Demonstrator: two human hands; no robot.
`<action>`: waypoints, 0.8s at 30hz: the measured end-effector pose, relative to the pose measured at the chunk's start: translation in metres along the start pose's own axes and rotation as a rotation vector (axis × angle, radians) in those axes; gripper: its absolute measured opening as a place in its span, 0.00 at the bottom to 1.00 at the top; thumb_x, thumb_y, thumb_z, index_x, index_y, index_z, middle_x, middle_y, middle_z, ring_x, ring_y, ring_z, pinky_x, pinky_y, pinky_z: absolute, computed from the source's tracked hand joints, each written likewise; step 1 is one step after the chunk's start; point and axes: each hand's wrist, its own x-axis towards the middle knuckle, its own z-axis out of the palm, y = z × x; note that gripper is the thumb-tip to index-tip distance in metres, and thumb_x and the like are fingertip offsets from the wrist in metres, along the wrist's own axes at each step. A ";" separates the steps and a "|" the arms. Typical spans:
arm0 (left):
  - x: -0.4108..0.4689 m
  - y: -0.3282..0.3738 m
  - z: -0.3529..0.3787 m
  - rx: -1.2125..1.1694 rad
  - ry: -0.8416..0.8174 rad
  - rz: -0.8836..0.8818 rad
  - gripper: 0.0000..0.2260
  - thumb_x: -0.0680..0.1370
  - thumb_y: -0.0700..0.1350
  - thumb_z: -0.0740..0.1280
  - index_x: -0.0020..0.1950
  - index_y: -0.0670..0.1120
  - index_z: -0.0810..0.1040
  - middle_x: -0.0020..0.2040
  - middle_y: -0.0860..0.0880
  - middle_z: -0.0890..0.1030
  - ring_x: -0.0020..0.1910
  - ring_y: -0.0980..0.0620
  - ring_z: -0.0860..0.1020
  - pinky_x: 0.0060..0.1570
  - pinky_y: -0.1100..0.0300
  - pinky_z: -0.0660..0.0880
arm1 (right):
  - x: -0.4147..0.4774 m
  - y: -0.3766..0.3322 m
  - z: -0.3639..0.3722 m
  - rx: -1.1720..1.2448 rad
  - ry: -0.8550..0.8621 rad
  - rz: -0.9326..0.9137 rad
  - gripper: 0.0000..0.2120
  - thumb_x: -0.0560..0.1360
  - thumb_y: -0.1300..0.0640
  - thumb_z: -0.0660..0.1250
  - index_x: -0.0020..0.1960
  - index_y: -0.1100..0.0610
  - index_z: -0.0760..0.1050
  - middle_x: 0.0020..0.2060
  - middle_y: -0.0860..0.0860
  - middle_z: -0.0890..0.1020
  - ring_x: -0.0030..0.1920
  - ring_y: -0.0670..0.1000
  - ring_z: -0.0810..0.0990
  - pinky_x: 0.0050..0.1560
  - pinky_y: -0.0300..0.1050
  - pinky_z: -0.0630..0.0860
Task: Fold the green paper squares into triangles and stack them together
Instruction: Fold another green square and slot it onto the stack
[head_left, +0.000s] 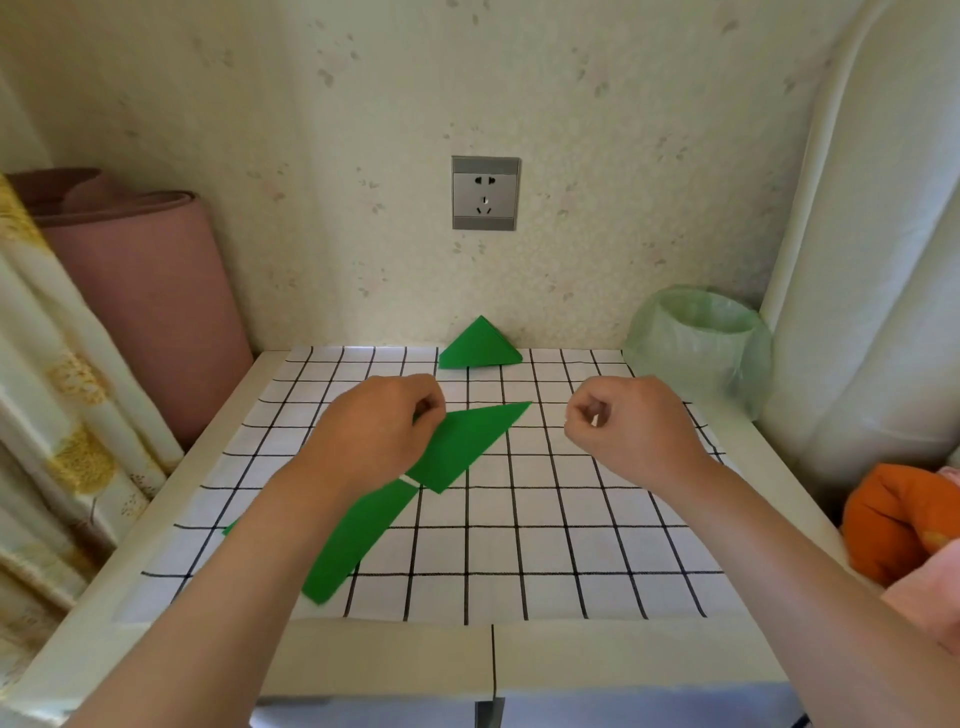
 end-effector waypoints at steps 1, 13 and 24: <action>0.000 -0.001 0.000 -0.005 -0.007 -0.002 0.04 0.80 0.49 0.63 0.47 0.56 0.77 0.39 0.58 0.79 0.38 0.57 0.75 0.32 0.66 0.66 | -0.001 0.001 0.001 0.017 0.013 -0.001 0.05 0.69 0.56 0.70 0.36 0.48 0.79 0.29 0.39 0.79 0.29 0.44 0.77 0.33 0.38 0.72; -0.006 0.019 0.015 -0.025 -0.034 0.138 0.05 0.80 0.49 0.63 0.50 0.55 0.79 0.43 0.57 0.82 0.42 0.56 0.78 0.42 0.54 0.77 | -0.010 -0.024 0.022 -0.024 -0.093 -0.257 0.06 0.77 0.54 0.66 0.44 0.47 0.80 0.37 0.39 0.82 0.35 0.44 0.77 0.56 0.50 0.70; -0.008 0.027 0.014 -0.159 -0.057 0.108 0.06 0.77 0.49 0.66 0.46 0.54 0.83 0.40 0.57 0.83 0.36 0.59 0.79 0.40 0.58 0.78 | -0.008 -0.033 0.025 0.053 -0.100 -0.276 0.06 0.76 0.52 0.66 0.42 0.47 0.81 0.37 0.39 0.83 0.34 0.44 0.77 0.55 0.49 0.71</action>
